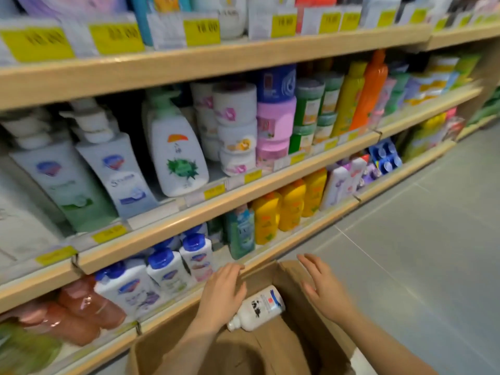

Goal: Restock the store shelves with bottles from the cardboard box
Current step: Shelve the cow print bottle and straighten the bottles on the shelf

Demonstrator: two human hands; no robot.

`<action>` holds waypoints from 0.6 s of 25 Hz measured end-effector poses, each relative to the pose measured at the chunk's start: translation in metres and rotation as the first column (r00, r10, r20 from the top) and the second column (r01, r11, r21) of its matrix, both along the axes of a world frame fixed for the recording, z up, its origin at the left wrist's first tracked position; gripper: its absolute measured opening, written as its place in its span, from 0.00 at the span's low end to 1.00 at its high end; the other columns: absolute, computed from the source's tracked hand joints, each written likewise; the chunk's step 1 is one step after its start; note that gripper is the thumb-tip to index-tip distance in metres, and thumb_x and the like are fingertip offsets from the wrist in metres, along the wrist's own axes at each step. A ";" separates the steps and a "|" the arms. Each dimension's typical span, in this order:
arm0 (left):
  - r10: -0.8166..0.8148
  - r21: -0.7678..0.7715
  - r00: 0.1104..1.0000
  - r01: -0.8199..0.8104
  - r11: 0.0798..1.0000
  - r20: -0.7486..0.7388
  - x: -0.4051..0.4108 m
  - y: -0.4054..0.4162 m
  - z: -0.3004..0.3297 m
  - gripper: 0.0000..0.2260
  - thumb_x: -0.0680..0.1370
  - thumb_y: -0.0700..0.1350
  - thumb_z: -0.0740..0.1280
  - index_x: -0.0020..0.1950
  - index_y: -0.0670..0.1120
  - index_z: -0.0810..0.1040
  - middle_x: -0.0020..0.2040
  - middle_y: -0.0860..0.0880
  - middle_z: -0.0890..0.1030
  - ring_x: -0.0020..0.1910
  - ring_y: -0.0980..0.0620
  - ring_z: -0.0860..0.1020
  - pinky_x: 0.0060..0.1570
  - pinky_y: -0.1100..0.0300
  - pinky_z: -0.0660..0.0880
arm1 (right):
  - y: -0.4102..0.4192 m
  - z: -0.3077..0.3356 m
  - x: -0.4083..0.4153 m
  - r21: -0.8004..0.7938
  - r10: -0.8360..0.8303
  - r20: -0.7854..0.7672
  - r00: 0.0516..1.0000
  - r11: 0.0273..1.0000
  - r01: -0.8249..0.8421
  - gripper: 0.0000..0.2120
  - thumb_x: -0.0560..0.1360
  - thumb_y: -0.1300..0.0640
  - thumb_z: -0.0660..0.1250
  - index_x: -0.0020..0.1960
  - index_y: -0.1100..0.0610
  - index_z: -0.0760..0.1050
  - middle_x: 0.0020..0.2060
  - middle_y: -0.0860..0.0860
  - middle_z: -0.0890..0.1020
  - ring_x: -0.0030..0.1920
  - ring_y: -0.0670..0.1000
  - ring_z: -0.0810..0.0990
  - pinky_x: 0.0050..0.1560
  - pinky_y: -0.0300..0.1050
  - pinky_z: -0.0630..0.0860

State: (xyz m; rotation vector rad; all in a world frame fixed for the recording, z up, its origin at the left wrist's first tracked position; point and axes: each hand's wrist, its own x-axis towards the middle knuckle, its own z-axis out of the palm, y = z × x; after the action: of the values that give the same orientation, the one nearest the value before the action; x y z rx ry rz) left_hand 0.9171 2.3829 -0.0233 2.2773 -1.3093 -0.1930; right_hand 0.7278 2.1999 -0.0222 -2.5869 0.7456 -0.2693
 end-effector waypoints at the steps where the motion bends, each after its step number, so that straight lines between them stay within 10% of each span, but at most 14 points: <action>1: -0.011 0.051 0.999 0.012 0.999 -0.036 -0.004 0.001 -0.023 0.17 0.77 0.52 0.60 0.65 0.51 0.69 0.60 0.52 0.76 0.59 0.53 0.74 0.56 0.60 0.70 | 0.003 -0.018 -0.011 0.020 -0.034 -0.057 0.998 0.999 0.035 0.27 0.76 0.45 0.52 0.74 0.49 0.56 0.72 0.52 0.63 0.69 0.51 0.66 0.67 0.44 0.65; 5: -0.001 0.214 0.991 0.030 0.976 -0.132 -0.016 0.005 -0.098 0.21 0.71 0.56 0.63 0.62 0.55 0.66 0.56 0.51 0.76 0.56 0.49 0.76 0.52 0.56 0.73 | 0.016 -0.071 -0.025 0.111 -0.106 -0.235 0.966 0.985 0.135 0.26 0.79 0.47 0.54 0.74 0.43 0.50 0.74 0.48 0.58 0.70 0.49 0.64 0.68 0.43 0.66; 15: 0.139 0.431 0.980 -0.065 0.900 -0.143 -0.030 -0.026 -0.208 0.41 0.69 0.47 0.74 0.75 0.49 0.54 0.63 0.44 0.63 0.59 0.44 0.69 0.59 0.51 0.71 | 0.024 -0.108 -0.029 0.168 -0.140 -0.121 0.983 0.973 0.160 0.29 0.81 0.53 0.54 0.73 0.37 0.42 0.73 0.46 0.62 0.67 0.50 0.68 0.64 0.40 0.68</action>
State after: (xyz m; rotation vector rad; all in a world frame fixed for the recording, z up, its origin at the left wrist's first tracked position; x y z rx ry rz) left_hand 0.8867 2.3567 -0.2318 2.6095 -1.1371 -0.6821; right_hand 0.6987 2.2241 -0.1299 -2.3960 0.9615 -0.1024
